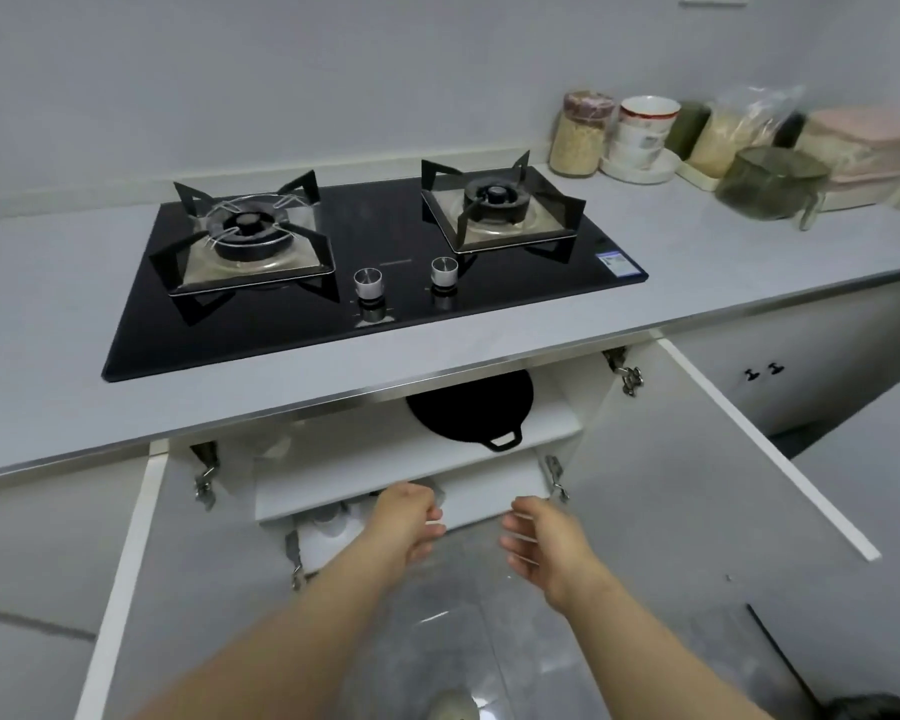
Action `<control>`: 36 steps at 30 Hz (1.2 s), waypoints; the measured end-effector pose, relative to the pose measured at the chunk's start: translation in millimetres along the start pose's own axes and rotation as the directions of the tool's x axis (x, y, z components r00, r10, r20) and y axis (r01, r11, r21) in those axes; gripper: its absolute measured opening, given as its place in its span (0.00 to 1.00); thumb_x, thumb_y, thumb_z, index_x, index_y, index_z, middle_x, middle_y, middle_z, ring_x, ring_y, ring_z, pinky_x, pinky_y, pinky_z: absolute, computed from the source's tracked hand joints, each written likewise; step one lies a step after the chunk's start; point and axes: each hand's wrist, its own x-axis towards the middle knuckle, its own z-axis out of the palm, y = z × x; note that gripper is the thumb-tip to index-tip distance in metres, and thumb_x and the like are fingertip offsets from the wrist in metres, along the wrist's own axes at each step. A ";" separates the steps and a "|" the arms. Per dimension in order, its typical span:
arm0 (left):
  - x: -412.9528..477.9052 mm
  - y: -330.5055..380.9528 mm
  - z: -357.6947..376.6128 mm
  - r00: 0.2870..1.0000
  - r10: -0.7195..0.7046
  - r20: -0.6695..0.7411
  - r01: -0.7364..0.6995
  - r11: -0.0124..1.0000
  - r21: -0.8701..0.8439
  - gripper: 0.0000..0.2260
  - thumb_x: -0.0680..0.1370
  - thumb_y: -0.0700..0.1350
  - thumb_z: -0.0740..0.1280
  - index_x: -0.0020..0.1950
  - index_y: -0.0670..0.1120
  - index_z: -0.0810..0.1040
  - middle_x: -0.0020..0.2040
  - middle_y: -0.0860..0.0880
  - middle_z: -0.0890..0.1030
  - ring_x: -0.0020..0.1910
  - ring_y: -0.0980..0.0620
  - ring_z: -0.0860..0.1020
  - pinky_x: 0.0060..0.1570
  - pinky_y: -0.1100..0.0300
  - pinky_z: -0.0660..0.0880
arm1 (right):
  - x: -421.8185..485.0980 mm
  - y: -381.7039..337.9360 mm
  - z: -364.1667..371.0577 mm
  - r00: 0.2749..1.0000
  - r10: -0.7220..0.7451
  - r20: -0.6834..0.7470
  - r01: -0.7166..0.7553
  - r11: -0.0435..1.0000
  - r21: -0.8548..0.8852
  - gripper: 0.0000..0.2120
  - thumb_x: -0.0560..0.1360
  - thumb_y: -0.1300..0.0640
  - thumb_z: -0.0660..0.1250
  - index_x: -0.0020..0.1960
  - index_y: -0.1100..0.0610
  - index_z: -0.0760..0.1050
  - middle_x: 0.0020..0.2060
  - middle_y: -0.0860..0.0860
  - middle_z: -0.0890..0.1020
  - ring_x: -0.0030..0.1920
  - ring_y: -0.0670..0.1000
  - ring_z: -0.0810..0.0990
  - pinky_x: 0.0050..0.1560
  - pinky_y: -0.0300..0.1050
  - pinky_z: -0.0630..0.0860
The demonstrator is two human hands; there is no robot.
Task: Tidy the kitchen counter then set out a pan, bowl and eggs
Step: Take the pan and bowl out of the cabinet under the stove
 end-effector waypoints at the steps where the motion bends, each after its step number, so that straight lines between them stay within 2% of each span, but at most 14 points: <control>1: 12.7 6.0 8.9 1.000 -0.019 -0.007 0.019 1.000 0.008 0.05 0.79 0.40 0.57 0.47 0.46 0.71 0.38 0.48 0.74 0.33 0.52 0.74 0.34 0.62 0.68 | 12.7 -7.6 -5.5 1.000 0.017 -0.008 -0.017 1.000 0.003 0.04 0.78 0.57 0.60 0.45 0.55 0.72 0.36 0.51 0.77 0.34 0.50 0.74 0.35 0.41 0.70; 3: 33.7 14.9 25.4 0.998 -0.061 -0.018 0.061 0.998 0.027 0.03 0.80 0.40 0.58 0.50 0.43 0.71 0.38 0.47 0.74 0.32 0.51 0.74 0.33 0.62 0.67 | 36.3 -17.8 -16.4 0.999 0.052 -0.017 -0.051 0.999 0.018 0.04 0.78 0.57 0.60 0.45 0.56 0.71 0.36 0.52 0.77 0.34 0.51 0.74 0.36 0.42 0.70; 5: 55.5 23.4 44.7 0.994 -0.105 -0.029 0.106 0.993 0.047 0.05 0.80 0.39 0.58 0.46 0.44 0.71 0.36 0.47 0.73 0.31 0.51 0.72 0.30 0.63 0.67 | 61.1 -29.0 -28.1 0.996 0.086 -0.016 -0.085 0.995 0.047 0.04 0.78 0.58 0.60 0.45 0.56 0.70 0.34 0.52 0.76 0.32 0.51 0.72 0.35 0.41 0.69; 7: 74.4 26.4 61.4 0.989 -0.148 -0.030 0.148 0.988 0.030 0.10 0.79 0.36 0.57 0.39 0.45 0.68 0.32 0.47 0.70 0.28 0.51 0.68 0.27 0.65 0.64 | 79.6 -37.2 -37.1 0.993 0.114 0.002 -0.114 0.990 0.080 0.04 0.78 0.60 0.59 0.45 0.57 0.69 0.32 0.53 0.73 0.30 0.51 0.70 0.33 0.40 0.66; 9: 90.6 29.4 76.0 0.983 -0.179 -0.042 0.180 0.983 0.023 0.10 0.79 0.35 0.57 0.39 0.45 0.67 0.31 0.46 0.70 0.28 0.51 0.68 0.29 0.64 0.64 | 94.2 -49.2 -43.7 0.991 0.130 0.011 -0.130 0.986 0.101 0.04 0.78 0.62 0.58 0.45 0.57 0.68 0.31 0.54 0.72 0.29 0.51 0.69 0.32 0.39 0.66; 12: 115.7 26.6 99.3 0.969 -0.233 -0.081 0.234 0.972 -0.004 0.06 0.79 0.37 0.58 0.43 0.44 0.70 0.34 0.46 0.74 0.30 0.51 0.73 0.31 0.62 0.68 | 124.2 -60.8 -56.3 0.989 0.149 0.019 -0.150 0.987 0.058 0.03 0.77 0.63 0.59 0.46 0.57 0.68 0.32 0.55 0.71 0.29 0.52 0.67 0.33 0.39 0.63; 15: 137.4 15.8 122.6 0.955 -0.280 -0.098 0.279 0.960 -0.019 0.10 0.78 0.37 0.58 0.37 0.42 0.70 0.34 0.45 0.74 0.31 0.50 0.72 0.33 0.61 0.67 | 153.4 -64.9 -72.8 0.980 0.197 0.010 -0.197 0.980 -0.015 0.05 0.76 0.62 0.60 0.42 0.58 0.72 0.33 0.55 0.75 0.31 0.52 0.71 0.35 0.40 0.66; 18: 161.1 2.3 145.6 0.938 -0.327 -0.117 0.323 0.945 -0.057 0.11 0.78 0.37 0.58 0.36 0.42 0.72 0.34 0.45 0.74 0.31 0.50 0.71 0.32 0.61 0.66 | 184.6 -64.0 -87.9 0.972 0.235 0.013 -0.233 0.970 -0.069 0.06 0.77 0.61 0.61 0.40 0.57 0.72 0.34 0.54 0.76 0.32 0.52 0.73 0.35 0.41 0.68; 24: 218.5 -6.8 186.5 0.929 -0.352 -0.114 0.345 0.935 -0.081 0.11 0.79 0.38 0.57 0.37 0.43 0.70 0.35 0.46 0.73 0.32 0.51 0.72 0.30 0.61 0.67 | 239.9 -57.0 -92.7 0.962 0.274 0.011 -0.270 0.953 -0.138 0.08 0.77 0.62 0.60 0.40 0.57 0.72 0.34 0.54 0.76 0.32 0.52 0.73 0.35 0.41 0.68; 28: 265.8 -17.4 203.2 0.926 -0.351 -0.137 0.336 0.934 -0.126 0.11 0.79 0.37 0.57 0.36 0.43 0.67 0.34 0.44 0.72 0.30 0.50 0.70 0.30 0.60 0.66 | 273.7 -42.7 -94.4 0.964 0.265 0.036 -0.253 0.948 -0.193 0.09 0.77 0.64 0.59 0.39 0.58 0.70 0.31 0.54 0.73 0.30 0.51 0.69 0.33 0.39 0.63; 30: 282.0 -22.7 207.6 0.919 -0.371 -0.135 0.342 0.918 -0.201 0.10 0.79 0.38 0.59 0.37 0.43 0.67 0.35 0.44 0.72 0.30 0.50 0.70 0.31 0.60 0.67 | 286.9 -32.7 -97.6 0.960 0.278 0.035 -0.265 0.941 -0.213 0.11 0.77 0.64 0.58 0.37 0.57 0.69 0.30 0.54 0.72 0.29 0.50 0.68 0.33 0.38 0.61; 32: 296.5 -26.9 209.6 0.914 -0.397 -0.082 0.346 0.870 -0.351 0.08 0.78 0.40 0.62 0.39 0.42 0.69 0.37 0.45 0.72 0.33 0.49 0.72 0.35 0.57 0.71 | 297.8 -25.5 -99.8 0.955 0.294 0.026 -0.283 0.939 -0.197 0.11 0.77 0.64 0.58 0.36 0.57 0.70 0.28 0.53 0.73 0.27 0.50 0.69 0.33 0.38 0.61; 34: 312.3 -27.4 212.0 0.922 -0.387 -0.022 0.322 0.796 -0.513 0.07 0.78 0.41 0.64 0.43 0.42 0.68 0.40 0.45 0.71 0.37 0.48 0.74 0.46 0.53 0.74 | 310.7 -20.0 -102.1 0.946 0.322 0.024 -0.315 0.936 -0.158 0.13 0.78 0.63 0.58 0.35 0.56 0.69 0.23 0.51 0.72 0.23 0.49 0.67 0.31 0.37 0.59; 36: 329.3 -31.3 214.3 0.927 -0.374 -0.001 0.295 0.733 -0.613 0.08 0.78 0.43 0.64 0.51 0.41 0.67 0.42 0.45 0.70 0.40 0.48 0.75 0.54 0.53 0.72 | 319.7 -15.1 -101.5 0.926 0.372 0.058 -0.361 0.921 -0.142 0.15 0.79 0.63 0.55 0.34 0.56 0.66 0.20 0.50 0.70 0.20 0.47 0.66 0.27 0.36 0.58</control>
